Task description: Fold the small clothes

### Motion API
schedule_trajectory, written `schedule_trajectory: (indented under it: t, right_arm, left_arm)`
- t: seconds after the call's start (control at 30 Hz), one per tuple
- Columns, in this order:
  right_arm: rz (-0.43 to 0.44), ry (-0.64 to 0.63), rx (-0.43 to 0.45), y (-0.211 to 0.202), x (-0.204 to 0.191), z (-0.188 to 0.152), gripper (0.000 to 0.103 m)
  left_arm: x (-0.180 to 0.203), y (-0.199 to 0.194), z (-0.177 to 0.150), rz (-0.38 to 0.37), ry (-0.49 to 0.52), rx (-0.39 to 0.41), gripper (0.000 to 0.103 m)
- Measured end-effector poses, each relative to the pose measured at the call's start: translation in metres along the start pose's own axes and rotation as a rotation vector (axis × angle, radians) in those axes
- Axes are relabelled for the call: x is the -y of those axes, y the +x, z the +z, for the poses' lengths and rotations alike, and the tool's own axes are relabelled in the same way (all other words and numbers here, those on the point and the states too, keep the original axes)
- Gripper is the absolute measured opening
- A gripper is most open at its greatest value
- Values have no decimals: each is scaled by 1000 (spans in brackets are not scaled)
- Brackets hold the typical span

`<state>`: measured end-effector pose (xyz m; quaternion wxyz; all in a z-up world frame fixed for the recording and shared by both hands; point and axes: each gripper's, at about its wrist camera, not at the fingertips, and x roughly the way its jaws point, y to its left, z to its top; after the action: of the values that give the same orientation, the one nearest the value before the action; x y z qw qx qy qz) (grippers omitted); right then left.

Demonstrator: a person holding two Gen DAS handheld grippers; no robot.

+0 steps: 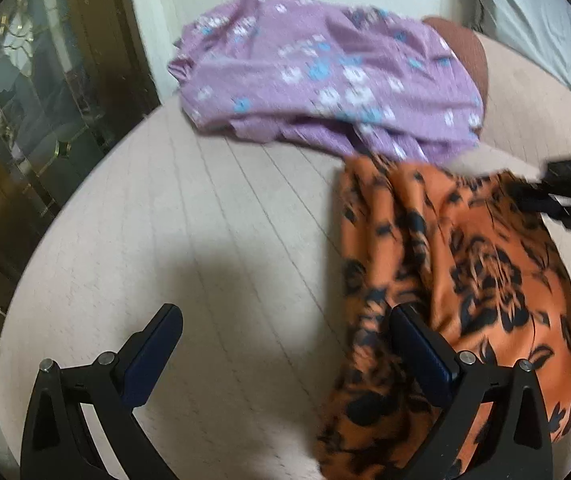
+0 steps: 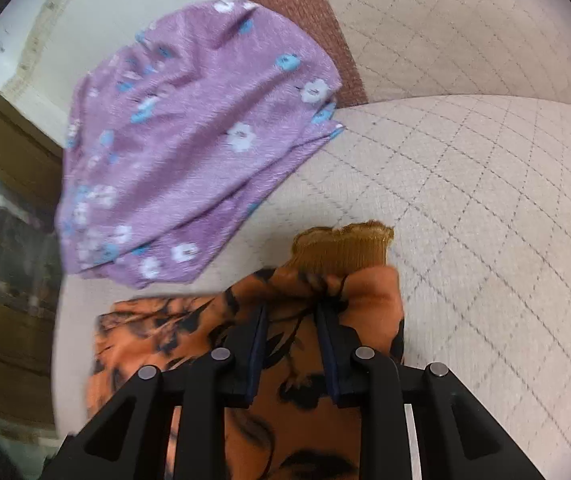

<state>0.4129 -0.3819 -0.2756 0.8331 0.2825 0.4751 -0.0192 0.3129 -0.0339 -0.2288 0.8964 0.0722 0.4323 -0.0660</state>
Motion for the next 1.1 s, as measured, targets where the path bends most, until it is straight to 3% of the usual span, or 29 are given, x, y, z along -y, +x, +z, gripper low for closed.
schedule_trajectory:
  t: [0.07,0.13,0.17,0.2,0.27,0.33,0.43,0.53,0.6,0.73,0.87,1.1]
  right_arm:
    - [68,6,3,-18,5,-6,29]
    - [144,9,29,-43,12,-17,42]
    - [162,8,39,-52,14,-22,76]
    - [185,13,67,-67,21,-30,89]
    - [242,22,87,-81,25,-40,89]
    - [283,56,44,-84,37,-48,89]
    - [313,111,6,-81,57,-60,89]
    - [367,172,-24,-74,76,-73,89]
    - [408,213,-51,-65,83,-79,89]
    - [429,230,-83,-51,86,-91,89]
    - [457,250,-117,-33,81,-95,88]
    - [459,210,-104,-21,61,-94,87]
  left_arm:
    - [-9,0,4,-35,-17,-1,103]
    - [-19,4,8,-108,-53,-25,103]
    - [-24,7,8,-155,-78,-44,103]
    - [-29,10,9,-201,-105,-63,103]
    - [-32,14,8,-255,-135,-93,103]
    - [-31,18,8,-285,-136,-128,103]
    - [-33,17,8,-325,-169,-119,103]
    - [-35,16,9,-440,-214,-127,103]
    - [-34,16,9,-476,-221,-135,103]
    - [-27,30,7,-494,-218,-205,103]
    - [-21,45,0,-612,-266,-303,103]
    - [-10,47,-4,-702,-273,-333,103]
